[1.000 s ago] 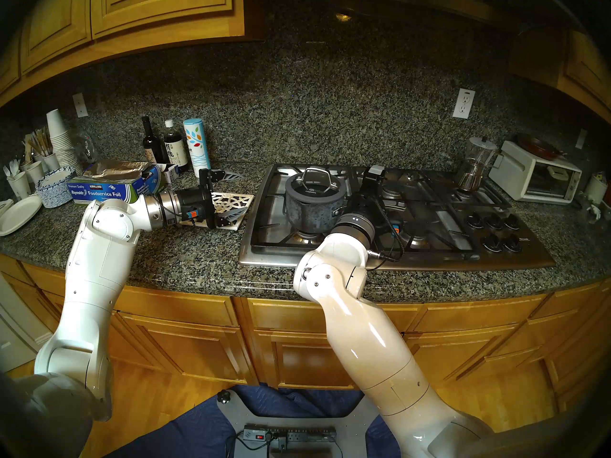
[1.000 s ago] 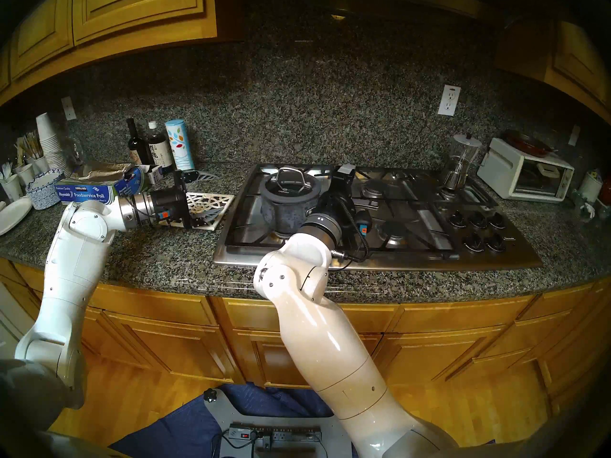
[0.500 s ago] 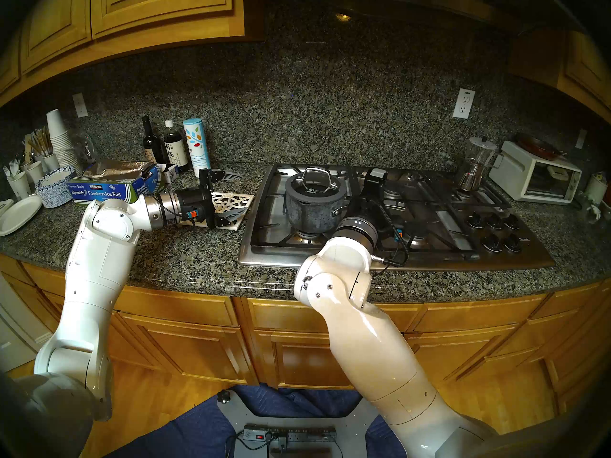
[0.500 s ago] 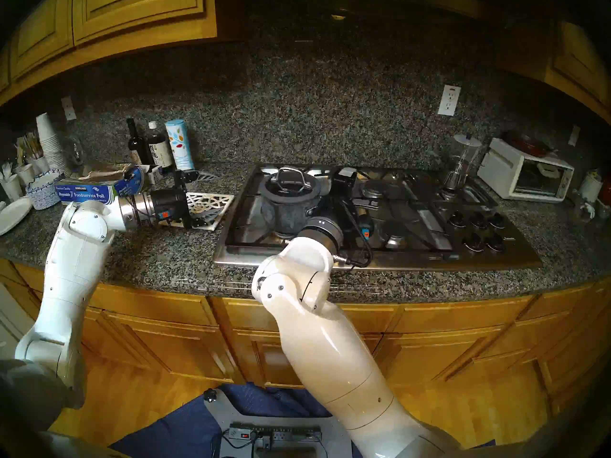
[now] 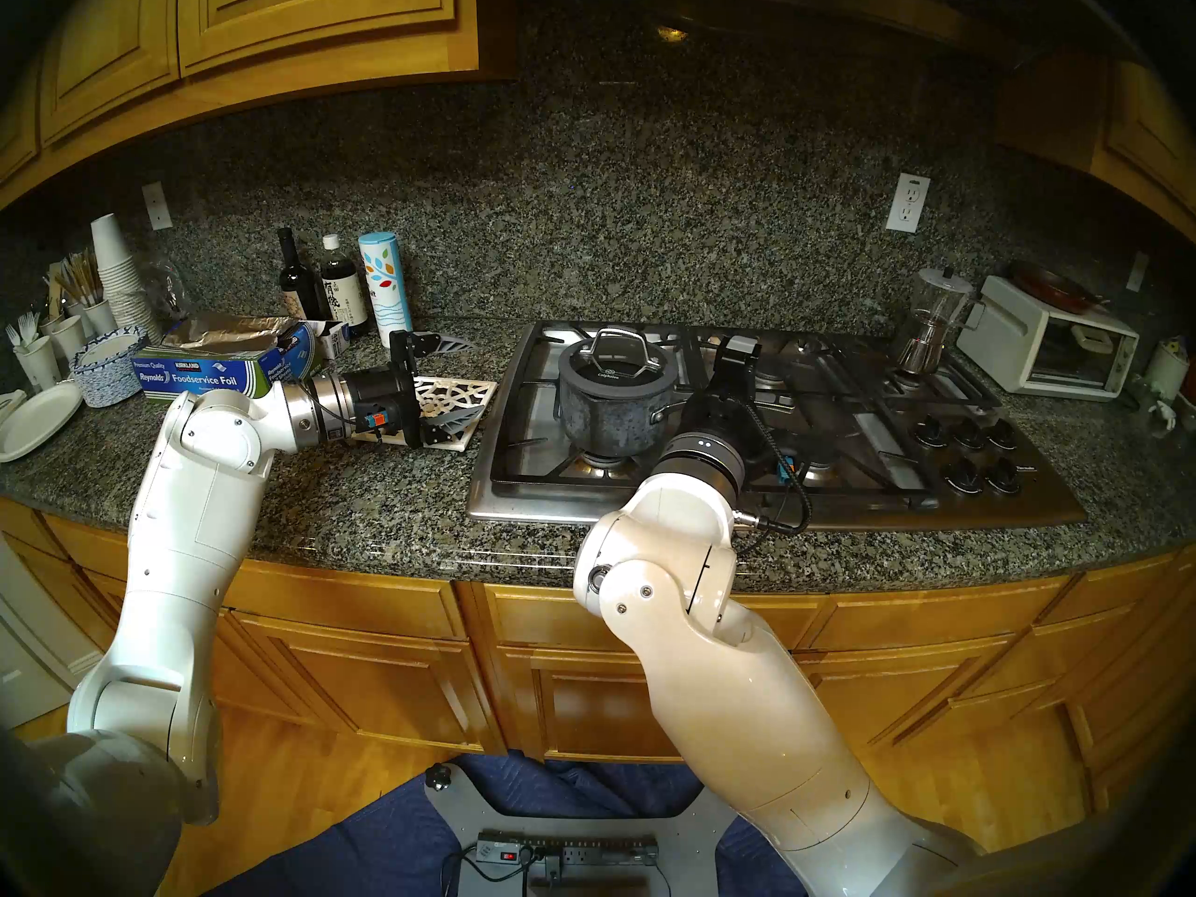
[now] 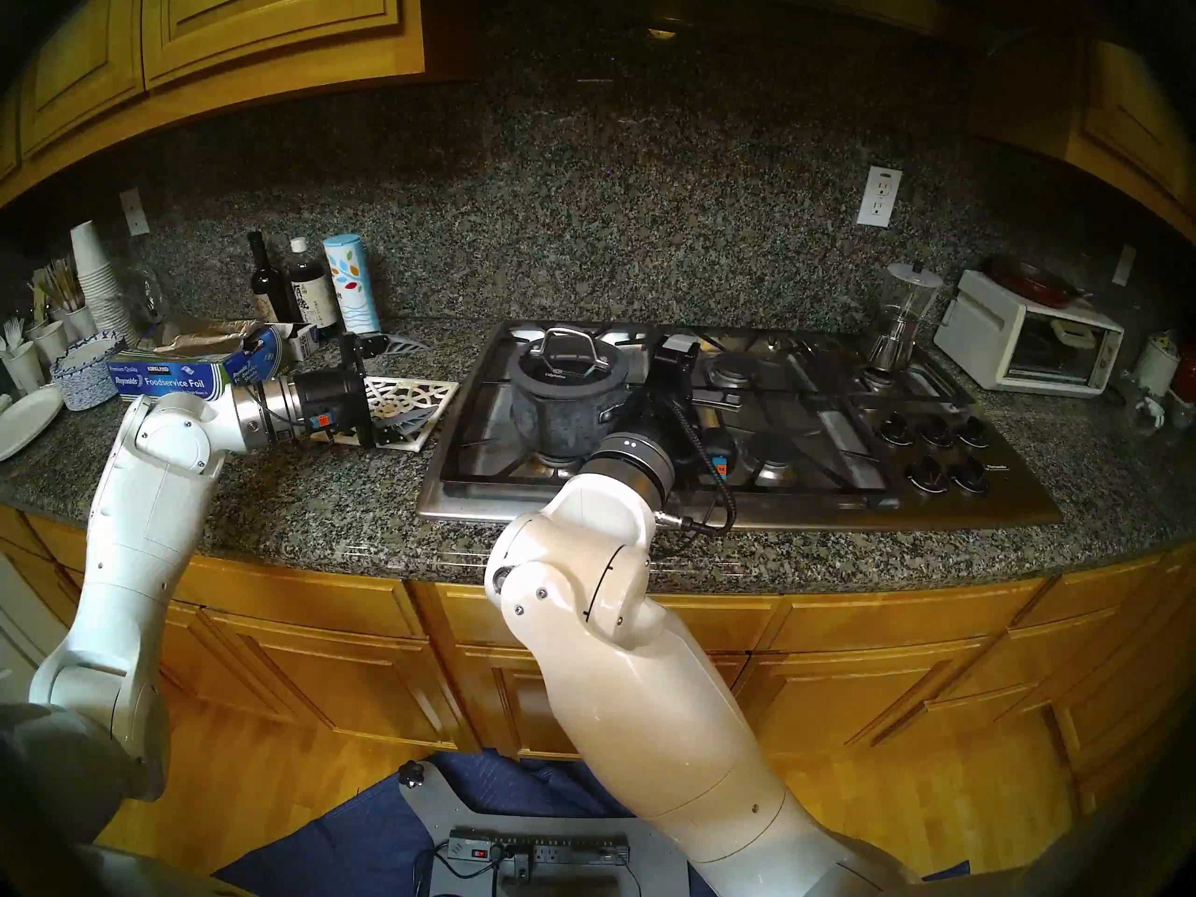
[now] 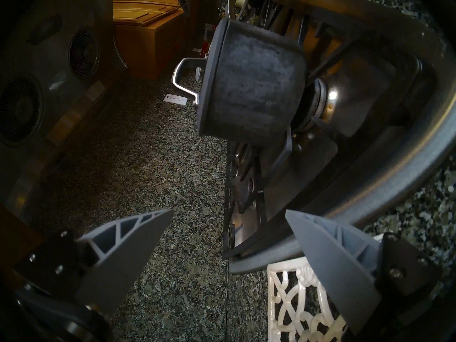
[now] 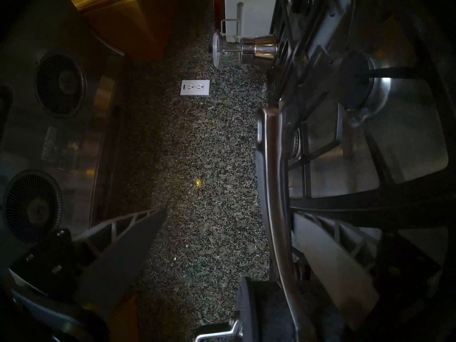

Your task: Pick up the pot, put it on the stove, take off the pot lid

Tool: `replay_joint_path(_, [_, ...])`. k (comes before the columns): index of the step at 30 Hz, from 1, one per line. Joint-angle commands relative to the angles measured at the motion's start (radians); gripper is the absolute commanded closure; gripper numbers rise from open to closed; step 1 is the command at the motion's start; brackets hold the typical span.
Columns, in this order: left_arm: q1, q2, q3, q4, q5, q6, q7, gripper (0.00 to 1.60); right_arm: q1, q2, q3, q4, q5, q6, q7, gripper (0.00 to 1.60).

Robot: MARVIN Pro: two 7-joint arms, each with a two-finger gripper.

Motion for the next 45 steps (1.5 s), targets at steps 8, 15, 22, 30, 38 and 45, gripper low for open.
replay_joint_path(8, [-0.036,0.002,-0.012,-0.020,-0.011,-0.002,0.010,0.00,0.005,0.055,-0.047,-0.108,-0.099,0.002,-0.068,0.00])
replay_joint_path(15, [-0.036,0.002,-0.012,-0.020,-0.011,-0.002,0.010,0.00,-0.004,0.070,-0.059,-0.119,-0.108,0.002,-0.081,0.00])
replay_joint_path(22, [-0.037,0.002,-0.012,-0.020,-0.012,-0.002,0.010,0.00,-0.032,0.071,-0.030,-0.096,-0.100,0.002,-0.090,0.00])
replay_joint_path(30, [-0.037,0.002,-0.012,-0.020,-0.012,-0.002,0.010,0.00,-0.059,0.068,0.006,-0.076,-0.082,0.002,-0.083,0.00])
replay_joint_path(38, [-0.037,0.002,-0.012,-0.020,-0.012,-0.002,0.010,0.00,-0.081,0.090,0.002,-0.083,-0.064,0.002,-0.086,0.00])
replay_joint_path(45, [-0.037,0.002,-0.012,-0.020,-0.011,-0.002,0.010,0.00,-0.100,0.109,0.001,-0.084,-0.052,0.002,-0.083,0.00])
